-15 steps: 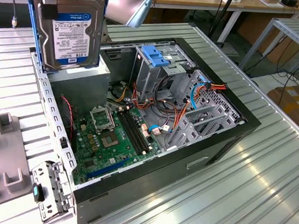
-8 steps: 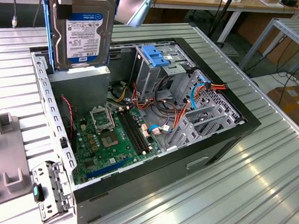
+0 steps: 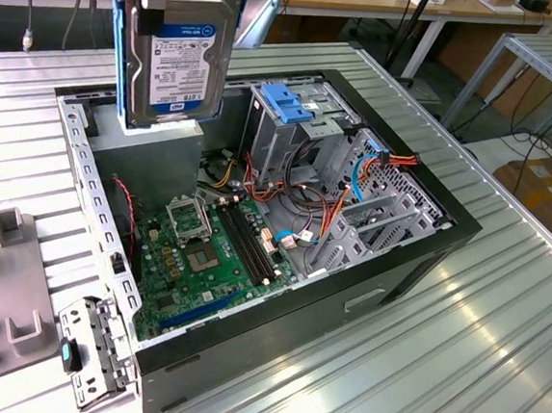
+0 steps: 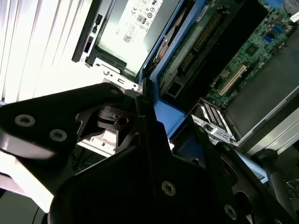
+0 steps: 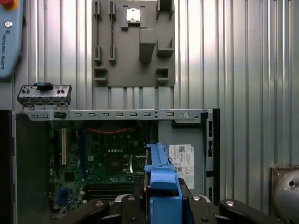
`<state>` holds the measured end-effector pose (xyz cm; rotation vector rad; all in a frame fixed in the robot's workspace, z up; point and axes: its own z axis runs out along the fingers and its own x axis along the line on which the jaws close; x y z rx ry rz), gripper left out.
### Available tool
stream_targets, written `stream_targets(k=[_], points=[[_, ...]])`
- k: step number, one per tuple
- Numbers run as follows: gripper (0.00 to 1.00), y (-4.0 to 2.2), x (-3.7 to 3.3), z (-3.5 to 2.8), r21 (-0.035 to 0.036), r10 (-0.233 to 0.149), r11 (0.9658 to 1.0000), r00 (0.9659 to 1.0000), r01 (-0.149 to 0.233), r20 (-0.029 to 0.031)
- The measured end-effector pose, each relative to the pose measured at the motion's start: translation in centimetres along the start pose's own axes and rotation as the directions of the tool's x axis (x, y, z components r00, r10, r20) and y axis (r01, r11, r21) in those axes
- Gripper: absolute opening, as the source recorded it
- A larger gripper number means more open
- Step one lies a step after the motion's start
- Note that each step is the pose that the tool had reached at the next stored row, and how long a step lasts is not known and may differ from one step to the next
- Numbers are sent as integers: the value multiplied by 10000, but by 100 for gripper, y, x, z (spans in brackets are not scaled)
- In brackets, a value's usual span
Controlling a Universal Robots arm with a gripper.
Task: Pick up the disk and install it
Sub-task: 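Pick up the disk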
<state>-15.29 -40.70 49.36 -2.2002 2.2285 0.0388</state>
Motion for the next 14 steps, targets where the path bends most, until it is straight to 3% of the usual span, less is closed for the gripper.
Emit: stream_targets(k=[11,14], points=[[37,-336,-4,0,0,1,10000,10000,-1,1],[37,-355,-4,-1,1,1,10000,10000,-1,0]])
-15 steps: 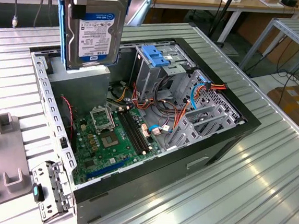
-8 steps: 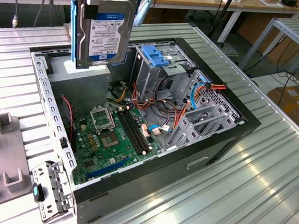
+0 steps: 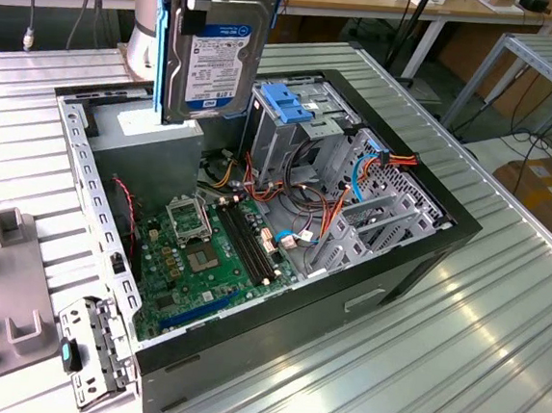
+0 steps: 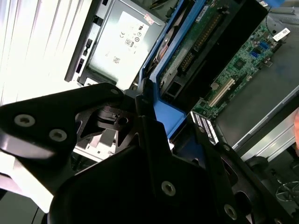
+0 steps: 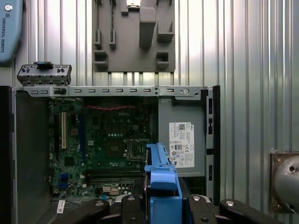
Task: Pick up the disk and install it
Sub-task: 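Insert the disk into the insertion slot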
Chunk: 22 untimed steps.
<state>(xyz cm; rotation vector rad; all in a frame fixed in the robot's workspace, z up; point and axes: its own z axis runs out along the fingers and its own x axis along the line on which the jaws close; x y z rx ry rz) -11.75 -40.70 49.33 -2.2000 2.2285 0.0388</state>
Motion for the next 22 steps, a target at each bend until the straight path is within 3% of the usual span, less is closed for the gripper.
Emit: stream_targets(k=[22], points=[[37,-14,44,-1,0,-1,10000,10000,1,0]])
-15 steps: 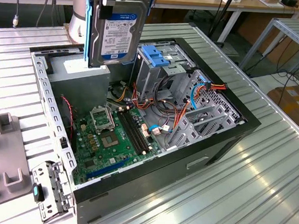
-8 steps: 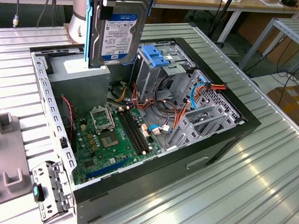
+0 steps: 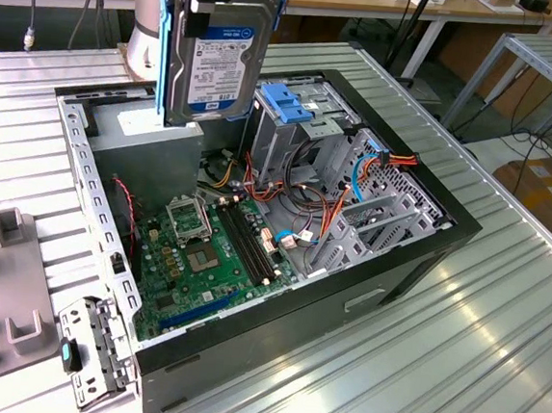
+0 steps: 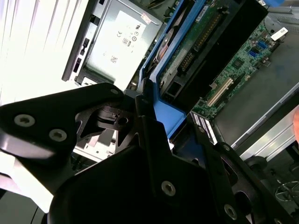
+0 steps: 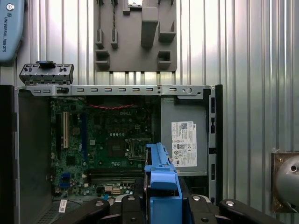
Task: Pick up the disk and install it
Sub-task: 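Insert the disk into the insertion slot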
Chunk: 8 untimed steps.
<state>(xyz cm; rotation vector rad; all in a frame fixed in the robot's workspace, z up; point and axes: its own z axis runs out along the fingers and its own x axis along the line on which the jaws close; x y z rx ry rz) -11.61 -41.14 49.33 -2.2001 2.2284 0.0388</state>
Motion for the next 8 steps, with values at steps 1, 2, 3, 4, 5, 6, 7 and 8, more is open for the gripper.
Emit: stream_targets(k=[1,2,3,4,5,6,7,8], points=[[37,0,1,0,0,0,10000,10000,0,0],[37,0,4,0,0,0,10000,10000,0,0],[37,0,6,0,0,0,10000,10000,0,-1],[37,0,8,0,0,0,10000,10000,0,0],[37,0,9,0,0,0,10000,10000,0,0],[37,0,11,0,0,0,10000,10000,0,0],[37,0,12,0,0,-1,10000,10000,1,0],[37,0,14,0,0,0,10000,10000,0,0]])
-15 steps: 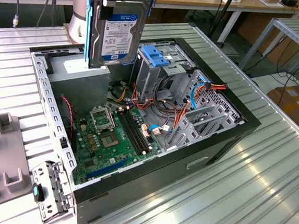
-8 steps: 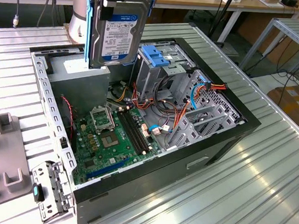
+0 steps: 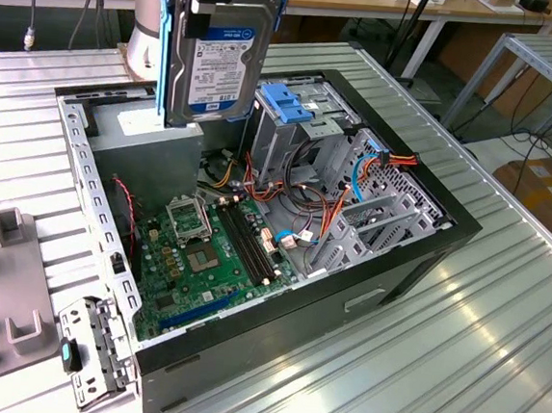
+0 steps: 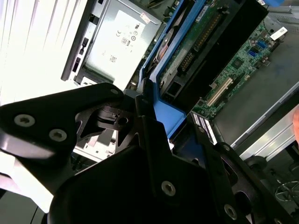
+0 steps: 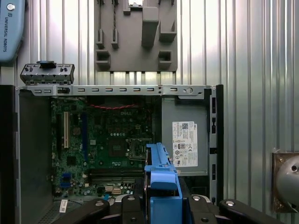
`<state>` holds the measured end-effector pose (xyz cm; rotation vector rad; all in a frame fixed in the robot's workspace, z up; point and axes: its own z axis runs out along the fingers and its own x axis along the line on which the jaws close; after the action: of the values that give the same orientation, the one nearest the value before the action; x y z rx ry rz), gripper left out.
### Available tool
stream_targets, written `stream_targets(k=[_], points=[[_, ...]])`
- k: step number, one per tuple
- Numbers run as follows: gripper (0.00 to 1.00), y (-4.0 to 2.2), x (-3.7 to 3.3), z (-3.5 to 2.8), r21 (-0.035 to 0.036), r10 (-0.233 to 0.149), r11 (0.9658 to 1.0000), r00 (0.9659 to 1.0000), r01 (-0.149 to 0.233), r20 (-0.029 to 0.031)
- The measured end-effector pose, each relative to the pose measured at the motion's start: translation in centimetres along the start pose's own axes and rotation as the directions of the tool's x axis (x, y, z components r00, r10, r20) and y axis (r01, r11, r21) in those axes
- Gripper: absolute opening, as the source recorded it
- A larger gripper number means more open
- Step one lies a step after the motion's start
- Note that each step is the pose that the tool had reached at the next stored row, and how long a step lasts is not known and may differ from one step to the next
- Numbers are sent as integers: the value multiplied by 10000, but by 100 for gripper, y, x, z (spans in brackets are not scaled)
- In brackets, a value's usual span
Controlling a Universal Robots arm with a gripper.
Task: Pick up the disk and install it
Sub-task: 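Insert the disk into the insertion slot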
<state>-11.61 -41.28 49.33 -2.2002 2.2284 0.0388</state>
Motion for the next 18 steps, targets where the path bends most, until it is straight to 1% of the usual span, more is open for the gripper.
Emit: stream_targets(k=[18], points=[[37,0,37,-1,0,0,10000,10000,0,0]])
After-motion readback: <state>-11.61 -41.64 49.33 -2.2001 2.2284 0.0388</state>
